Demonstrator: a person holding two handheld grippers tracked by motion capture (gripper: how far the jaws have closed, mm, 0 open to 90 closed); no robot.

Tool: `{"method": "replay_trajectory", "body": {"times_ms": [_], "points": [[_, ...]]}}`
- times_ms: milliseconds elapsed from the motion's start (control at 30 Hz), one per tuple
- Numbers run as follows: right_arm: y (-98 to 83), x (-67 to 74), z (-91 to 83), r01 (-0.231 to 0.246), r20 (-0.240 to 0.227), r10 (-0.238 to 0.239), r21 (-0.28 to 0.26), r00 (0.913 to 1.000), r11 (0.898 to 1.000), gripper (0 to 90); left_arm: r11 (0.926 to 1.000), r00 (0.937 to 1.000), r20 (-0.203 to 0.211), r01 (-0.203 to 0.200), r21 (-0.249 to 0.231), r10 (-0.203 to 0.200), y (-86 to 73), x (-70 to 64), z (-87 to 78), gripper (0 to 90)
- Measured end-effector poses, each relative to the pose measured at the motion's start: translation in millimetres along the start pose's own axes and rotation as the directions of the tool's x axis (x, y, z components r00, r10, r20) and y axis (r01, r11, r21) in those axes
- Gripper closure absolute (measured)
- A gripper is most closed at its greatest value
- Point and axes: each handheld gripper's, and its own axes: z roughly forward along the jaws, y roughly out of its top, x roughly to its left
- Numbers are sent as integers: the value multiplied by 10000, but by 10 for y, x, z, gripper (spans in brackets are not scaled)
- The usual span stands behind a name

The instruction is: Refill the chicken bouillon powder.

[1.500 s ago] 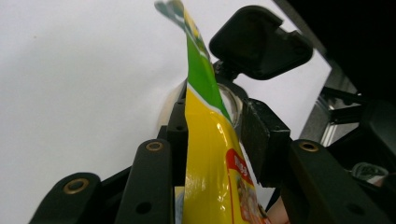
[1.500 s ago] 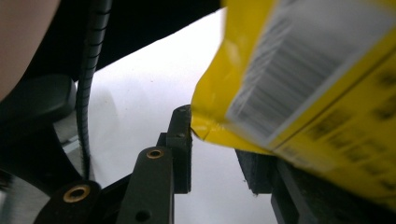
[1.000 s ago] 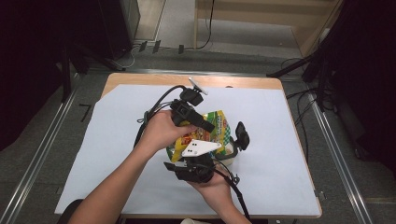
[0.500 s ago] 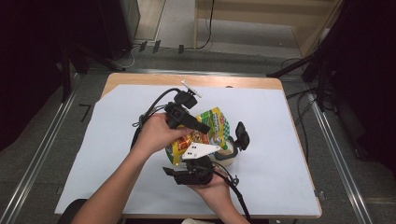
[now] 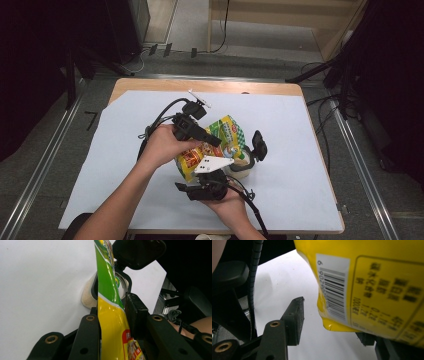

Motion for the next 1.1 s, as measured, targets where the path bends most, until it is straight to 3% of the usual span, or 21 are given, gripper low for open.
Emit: {"method": "replay_trajectory", "body": {"times_ms": [100, 333, 567, 700, 900, 967, 1100], "points": [[-23, -11, 7, 51, 48, -51, 91, 10000, 9999, 485, 9999, 9999, 1, -108, 15, 108, -1, -10, 14, 757], [-48, -42, 26, -26, -4, 26, 148, 10000, 9999, 493, 9999, 9993, 363, 126, -65, -124, -30, 39, 38, 756], [-76, -55, 43, -4, -81, 6, 194, 10000, 9998, 500, 9998, 9995, 315, 84, -160, -79, -46, 49, 39, 756], [-122, -77, 65, -245, -218, 250, 242, 9995, 9994, 503, 9998, 9985, 541, 89, -171, -80, -68, 46, 28, 763], [-127, -62, 84, -64, -77, 67, 362, 9999, 9993, 505, 9994, 9984, 561, 104, -337, -84, -90, 50, 12, 767], [-135, -59, 98, 187, 191, -196, 489, 9996, 9986, 507, 9995, 9992, 383, -49, -303, 60, -95, 58, 22, 789], [-178, -74, 128, 164, 296, -183, 649, 9994, 9978, 507, 9998, 9989, 459, -114, -137, 120, -101, 55, 39, 816]]}}
